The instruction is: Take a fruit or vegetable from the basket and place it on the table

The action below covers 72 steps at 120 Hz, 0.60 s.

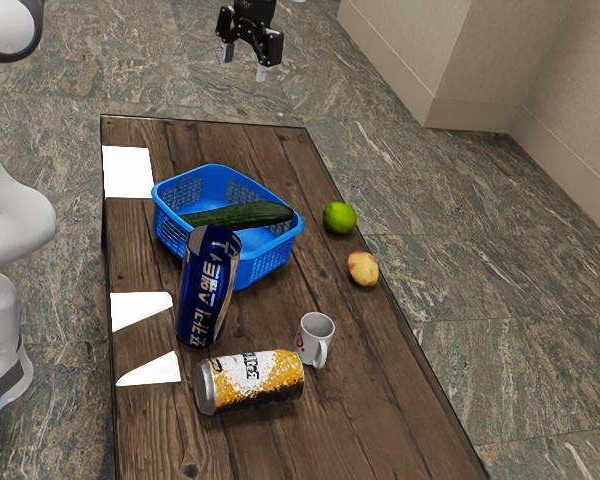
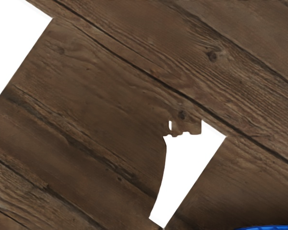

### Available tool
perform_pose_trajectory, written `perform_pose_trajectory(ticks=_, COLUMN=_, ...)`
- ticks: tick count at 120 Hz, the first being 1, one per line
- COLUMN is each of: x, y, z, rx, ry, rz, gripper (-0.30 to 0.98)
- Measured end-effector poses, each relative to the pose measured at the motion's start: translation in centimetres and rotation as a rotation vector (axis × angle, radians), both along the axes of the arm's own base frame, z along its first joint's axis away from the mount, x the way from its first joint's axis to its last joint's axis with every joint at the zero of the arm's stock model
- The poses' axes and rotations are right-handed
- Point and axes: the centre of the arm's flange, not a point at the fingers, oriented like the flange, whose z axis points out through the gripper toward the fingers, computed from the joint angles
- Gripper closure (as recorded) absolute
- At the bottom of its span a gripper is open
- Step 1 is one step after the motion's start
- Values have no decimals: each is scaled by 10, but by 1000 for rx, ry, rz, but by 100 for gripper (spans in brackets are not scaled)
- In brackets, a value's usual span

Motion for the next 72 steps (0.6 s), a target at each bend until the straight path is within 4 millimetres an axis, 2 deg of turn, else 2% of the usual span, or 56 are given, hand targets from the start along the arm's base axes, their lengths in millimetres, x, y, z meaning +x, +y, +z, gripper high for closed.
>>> perform_pose_trajectory(ticks=22, x=0, y=0, z=2, rx=2, ry=-3, rz=23, gripper=0)
perform_pose_trajectory(ticks=26, x=0, y=-2, z=12, rx=12, ry=-21, rz=24, gripper=0)
perform_pose_trajectory(ticks=29, x=0, y=-7, z=36, rx=29, ry=-63, rz=19, gripper=0)
perform_pose_trajectory(ticks=34, x=4, y=-33, z=68, rx=47, ry=-116, rz=-22, gripper=0)
perform_pose_trajectory(ticks=39, x=13, y=-80, z=89, rx=55, ry=-143, rz=-102, gripper=0)
perform_pose_trajectory(ticks=48, x=17, y=-164, z=108, rx=52, ry=-124, rz=-234, gripper=0)
perform_pose_trajectory(ticks=52, x=15, y=-192, z=111, rx=48, ry=-100, rz=-275, gripper=0)
perform_pose_trajectory(ticks=59, x=10, y=-214, z=105, rx=40, ry=-38, rz=-300, gripper=0)
perform_pose_trajectory(ticks=72, x=2, y=-232, z=96, rx=7, ry=45, rz=-373, gripper=0)
